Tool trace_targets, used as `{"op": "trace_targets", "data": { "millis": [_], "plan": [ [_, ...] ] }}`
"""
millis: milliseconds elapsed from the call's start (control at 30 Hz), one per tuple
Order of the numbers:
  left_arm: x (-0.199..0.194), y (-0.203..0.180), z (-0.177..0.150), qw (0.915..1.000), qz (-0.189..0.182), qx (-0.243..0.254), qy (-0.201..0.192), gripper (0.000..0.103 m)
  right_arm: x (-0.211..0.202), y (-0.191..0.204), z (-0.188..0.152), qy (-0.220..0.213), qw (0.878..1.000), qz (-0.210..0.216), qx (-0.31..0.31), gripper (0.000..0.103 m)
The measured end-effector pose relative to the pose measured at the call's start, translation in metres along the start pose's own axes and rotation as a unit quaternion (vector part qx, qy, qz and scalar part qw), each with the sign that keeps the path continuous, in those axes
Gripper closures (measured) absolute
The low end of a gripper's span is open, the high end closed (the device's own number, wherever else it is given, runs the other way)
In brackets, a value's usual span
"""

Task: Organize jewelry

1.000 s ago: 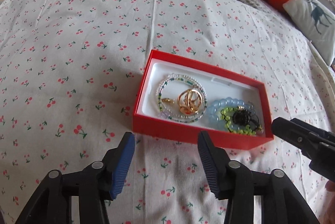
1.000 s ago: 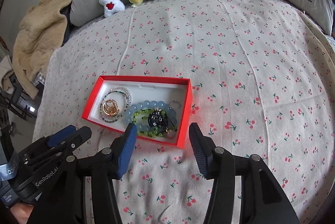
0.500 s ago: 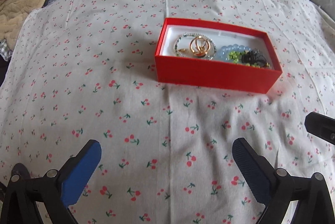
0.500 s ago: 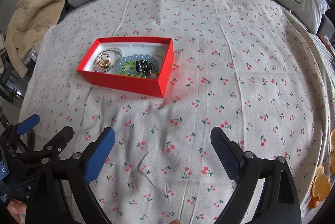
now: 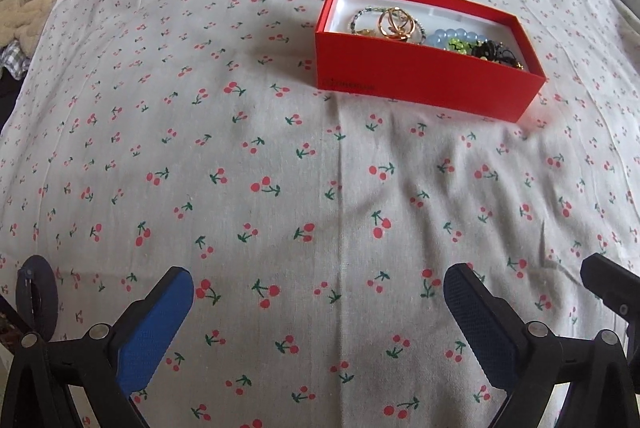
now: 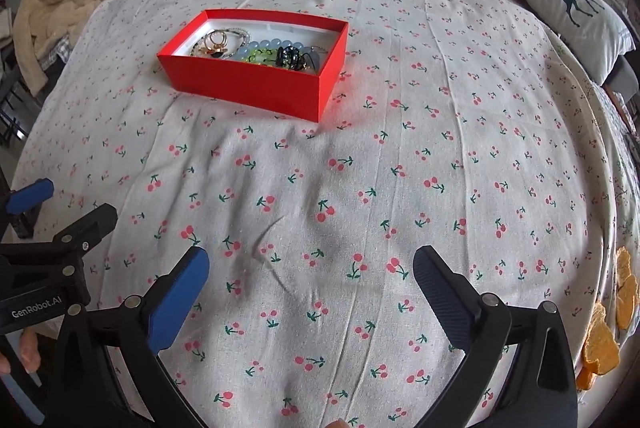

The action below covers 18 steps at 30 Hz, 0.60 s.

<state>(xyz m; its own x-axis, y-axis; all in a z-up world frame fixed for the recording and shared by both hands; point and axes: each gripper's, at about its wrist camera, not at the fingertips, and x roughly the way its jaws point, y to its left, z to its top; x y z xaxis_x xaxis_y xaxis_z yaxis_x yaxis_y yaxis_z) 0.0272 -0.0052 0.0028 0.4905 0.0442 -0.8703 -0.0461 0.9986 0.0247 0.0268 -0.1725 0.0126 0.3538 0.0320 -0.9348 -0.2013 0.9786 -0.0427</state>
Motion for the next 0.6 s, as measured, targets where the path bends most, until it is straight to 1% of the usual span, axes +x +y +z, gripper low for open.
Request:
{"op": "trace_targets", "data": {
  "millis": [300, 600],
  "plan": [
    [-0.0002, -0.0025, 0.0022, 1.0, -0.003, 0.005, -0.002, 0.0, 0.0037, 0.0023, 0.0033, 0.0, 1.0, -0.013, -0.002, 0.0],
    [0.0017, -0.0037, 0.0004, 0.9999, -0.002, 0.011, 0.002, 0.0, 0.005, 0.0058, 0.0043, 0.0, 1.0, -0.014, -0.006, 0.0]
  ]
}}
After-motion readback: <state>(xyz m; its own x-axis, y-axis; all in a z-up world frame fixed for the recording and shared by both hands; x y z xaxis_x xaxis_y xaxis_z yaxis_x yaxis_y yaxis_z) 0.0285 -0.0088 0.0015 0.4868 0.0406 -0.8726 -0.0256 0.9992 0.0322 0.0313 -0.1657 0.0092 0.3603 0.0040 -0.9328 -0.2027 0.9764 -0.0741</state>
